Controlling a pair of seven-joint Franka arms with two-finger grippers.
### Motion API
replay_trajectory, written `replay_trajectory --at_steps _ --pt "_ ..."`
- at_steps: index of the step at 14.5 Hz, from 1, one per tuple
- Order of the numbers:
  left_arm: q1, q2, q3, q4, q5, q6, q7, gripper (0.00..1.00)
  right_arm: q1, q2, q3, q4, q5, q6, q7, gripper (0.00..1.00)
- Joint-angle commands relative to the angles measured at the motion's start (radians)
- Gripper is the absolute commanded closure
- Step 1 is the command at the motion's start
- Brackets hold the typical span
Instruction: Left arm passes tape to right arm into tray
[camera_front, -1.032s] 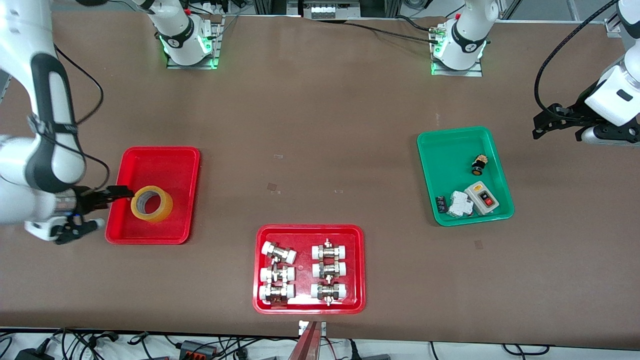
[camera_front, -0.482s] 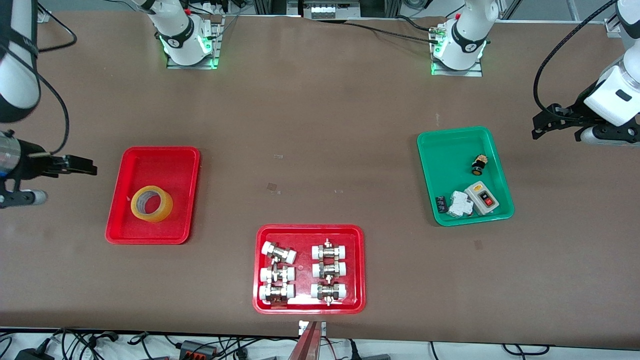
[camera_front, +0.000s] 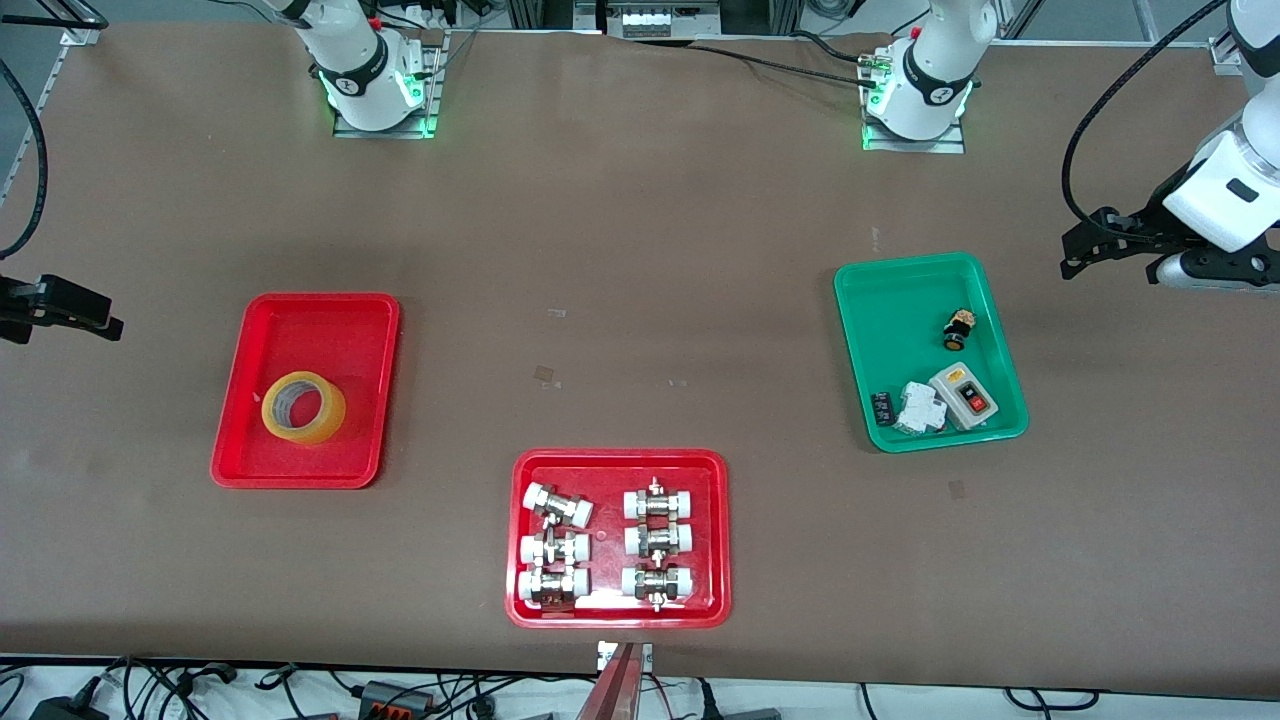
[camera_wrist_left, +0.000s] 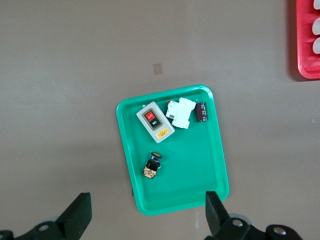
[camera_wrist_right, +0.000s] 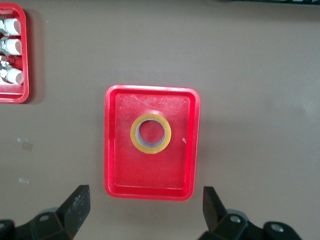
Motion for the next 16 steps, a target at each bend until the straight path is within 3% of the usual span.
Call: replay_trajectory --at_steps 1,4,8,12,16 --pt "0.001 -0.011 -0.004 -0.013 -0.015 0.013 -0.008 0.0 0.015 -0.02 -0.005 -0.02 0.0 0.036 0.025 0.0" --pt "0.0 -0.011 -0.004 -0.013 -0.015 0.015 -0.008 0.0 0.044 -0.109 -0.014 -0.163 -0.012 0.136 0.067 0.0" --pt "0.0 -0.011 -0.004 -0.013 -0.015 0.015 -0.008 0.0 0.047 -0.181 -0.014 -0.246 -0.018 0.119 0.07 0.0" --pt "0.0 -0.011 -0.004 -0.013 -0.015 0.015 -0.008 0.0 0.041 -0.338 -0.014 -0.466 -0.018 0.169 0.067 0.0" --pt "0.0 -0.011 -0.004 -0.012 -0.015 0.015 -0.008 0.0 0.041 -0.358 -0.014 -0.504 -0.033 0.192 0.054 0.0"
